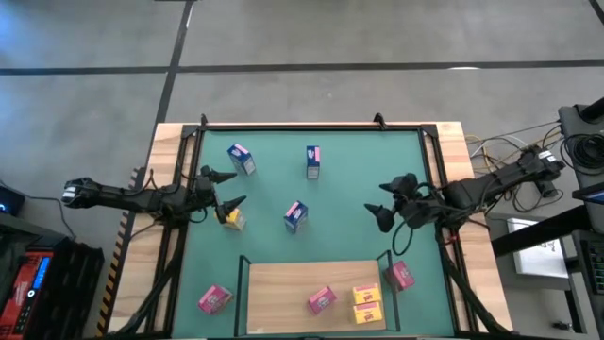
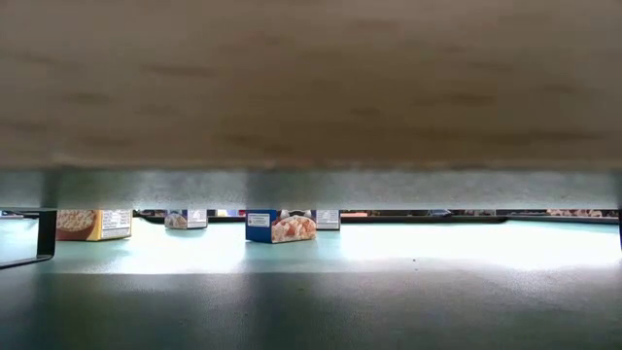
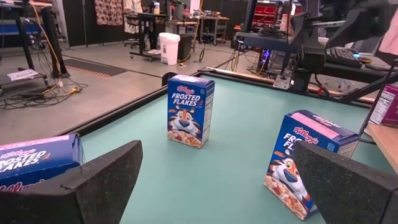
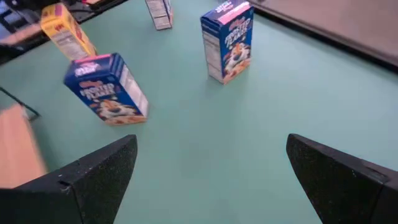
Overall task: Stack cereal on shelf
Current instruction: Put the top violet cereal box on the shelf
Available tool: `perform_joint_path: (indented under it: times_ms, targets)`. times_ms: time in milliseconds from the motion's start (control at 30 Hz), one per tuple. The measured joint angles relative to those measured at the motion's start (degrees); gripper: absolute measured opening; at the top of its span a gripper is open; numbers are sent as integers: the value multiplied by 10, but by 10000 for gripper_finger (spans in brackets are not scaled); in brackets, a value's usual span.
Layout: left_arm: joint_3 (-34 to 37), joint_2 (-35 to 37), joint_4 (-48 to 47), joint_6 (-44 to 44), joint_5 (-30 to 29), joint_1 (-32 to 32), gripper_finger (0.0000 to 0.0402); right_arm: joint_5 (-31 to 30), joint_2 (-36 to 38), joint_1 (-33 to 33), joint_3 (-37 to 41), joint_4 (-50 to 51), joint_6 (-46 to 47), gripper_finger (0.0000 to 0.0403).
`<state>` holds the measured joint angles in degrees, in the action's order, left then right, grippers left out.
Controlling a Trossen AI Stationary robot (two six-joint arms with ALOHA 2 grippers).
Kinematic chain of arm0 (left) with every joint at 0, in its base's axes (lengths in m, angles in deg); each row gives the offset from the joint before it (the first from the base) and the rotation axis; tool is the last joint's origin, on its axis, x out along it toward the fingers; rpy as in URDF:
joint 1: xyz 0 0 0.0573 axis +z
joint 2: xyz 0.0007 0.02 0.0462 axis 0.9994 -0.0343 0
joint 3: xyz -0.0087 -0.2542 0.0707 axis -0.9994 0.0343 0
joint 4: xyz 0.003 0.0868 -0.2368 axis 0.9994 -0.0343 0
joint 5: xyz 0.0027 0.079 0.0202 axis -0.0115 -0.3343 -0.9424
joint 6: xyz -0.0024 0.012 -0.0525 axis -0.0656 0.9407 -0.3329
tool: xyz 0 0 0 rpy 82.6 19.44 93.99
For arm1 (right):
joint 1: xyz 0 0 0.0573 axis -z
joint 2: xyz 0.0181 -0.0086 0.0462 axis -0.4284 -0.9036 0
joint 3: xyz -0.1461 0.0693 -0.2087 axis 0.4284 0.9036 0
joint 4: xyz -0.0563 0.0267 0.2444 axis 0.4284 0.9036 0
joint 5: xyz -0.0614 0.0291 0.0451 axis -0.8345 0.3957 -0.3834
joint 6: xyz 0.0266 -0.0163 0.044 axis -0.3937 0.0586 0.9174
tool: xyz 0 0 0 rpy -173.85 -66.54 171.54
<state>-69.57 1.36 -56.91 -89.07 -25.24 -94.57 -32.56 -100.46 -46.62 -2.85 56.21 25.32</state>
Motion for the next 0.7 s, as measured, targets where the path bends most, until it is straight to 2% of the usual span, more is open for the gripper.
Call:
perform_joint_path:
  times_ms: [100,367,500,700]
  targets:
    - [0,0,0,0,0,0,399,1,25,0,38,-56,-54,400]
    - [0,0,0,0,0,0,399,9,127,0,200,-296,-211,400]
    - [0,0,0,0,0,0,399,25,180,0,267,-350,-226,400]
    - [0,0,0,0,0,0,399,29,250,0,338,-377,-226,400]
